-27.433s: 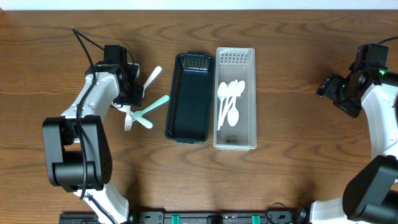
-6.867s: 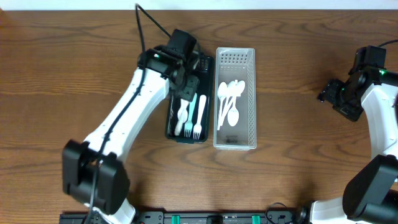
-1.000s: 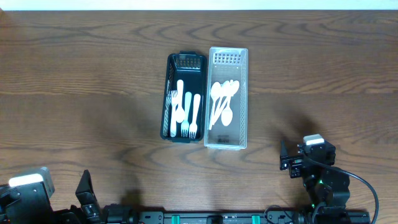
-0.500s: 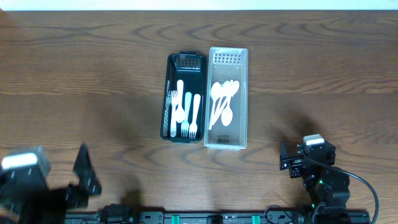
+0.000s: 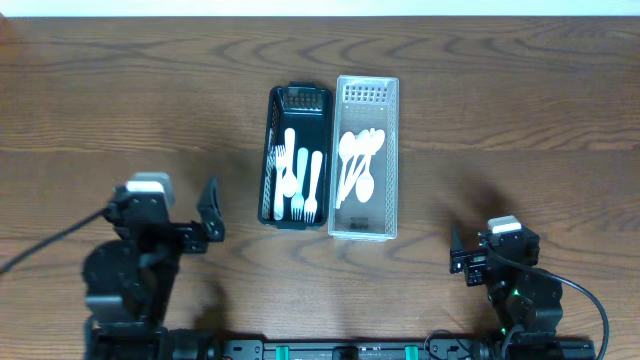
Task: Pack container
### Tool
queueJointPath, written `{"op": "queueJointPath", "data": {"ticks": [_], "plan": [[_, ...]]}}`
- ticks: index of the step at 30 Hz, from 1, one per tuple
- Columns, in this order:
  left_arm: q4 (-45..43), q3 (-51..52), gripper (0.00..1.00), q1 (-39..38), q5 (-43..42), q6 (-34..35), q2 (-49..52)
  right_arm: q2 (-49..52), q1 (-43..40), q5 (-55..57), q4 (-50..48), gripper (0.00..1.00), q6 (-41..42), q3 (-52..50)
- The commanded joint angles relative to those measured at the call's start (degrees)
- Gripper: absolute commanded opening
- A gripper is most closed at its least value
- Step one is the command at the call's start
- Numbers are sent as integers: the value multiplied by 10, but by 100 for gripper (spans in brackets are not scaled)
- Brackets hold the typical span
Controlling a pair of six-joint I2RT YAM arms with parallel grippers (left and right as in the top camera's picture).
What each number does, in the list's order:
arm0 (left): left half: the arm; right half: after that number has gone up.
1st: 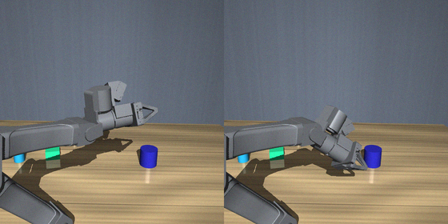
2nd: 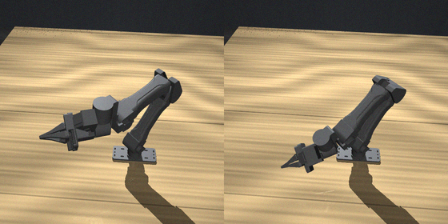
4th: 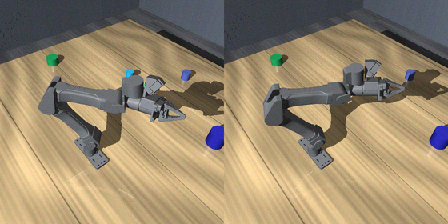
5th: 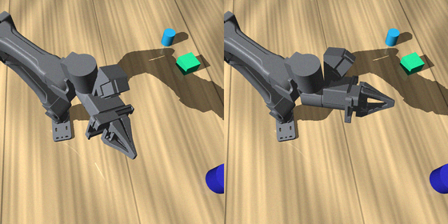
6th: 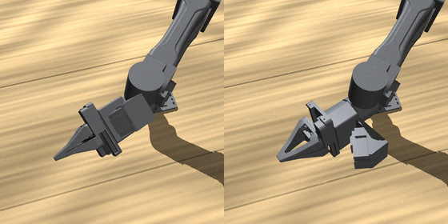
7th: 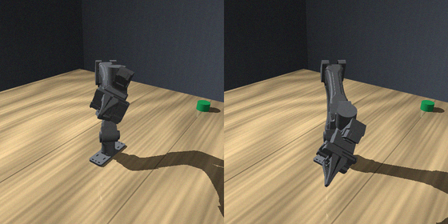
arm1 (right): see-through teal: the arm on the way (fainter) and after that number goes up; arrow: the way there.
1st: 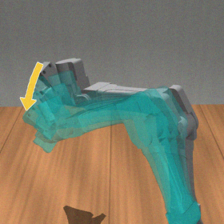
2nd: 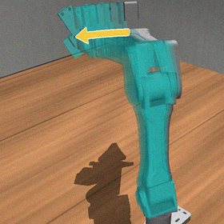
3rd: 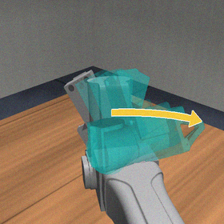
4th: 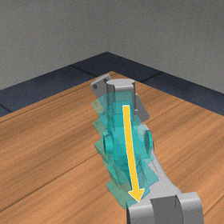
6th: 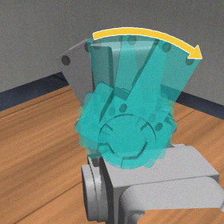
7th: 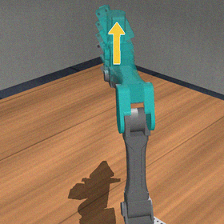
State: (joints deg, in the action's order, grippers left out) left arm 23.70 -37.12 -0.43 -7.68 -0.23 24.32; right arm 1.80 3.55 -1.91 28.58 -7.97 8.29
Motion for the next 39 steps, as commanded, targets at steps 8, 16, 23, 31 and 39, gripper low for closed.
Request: {"op": "queueJointPath", "data": {"ticks": [8,16,23,31,39], "plan": [[-49,174,98,2,-13,1,-162,-4,2,-5,0,99,6,-4],[-50,232,98,2,-13,3,-210,-4,2,-5,0,99,6,-4],[-65,261,98,2,-7,3,-216,-4,2,-5,0,99,6,-4],[-97,300,98,2,-7,3,-217,-4,2,-5,0,99,6,-4],[-97,315,98,2,-7,3,-217,-4,2,-5,0,99,6,-4]]}}
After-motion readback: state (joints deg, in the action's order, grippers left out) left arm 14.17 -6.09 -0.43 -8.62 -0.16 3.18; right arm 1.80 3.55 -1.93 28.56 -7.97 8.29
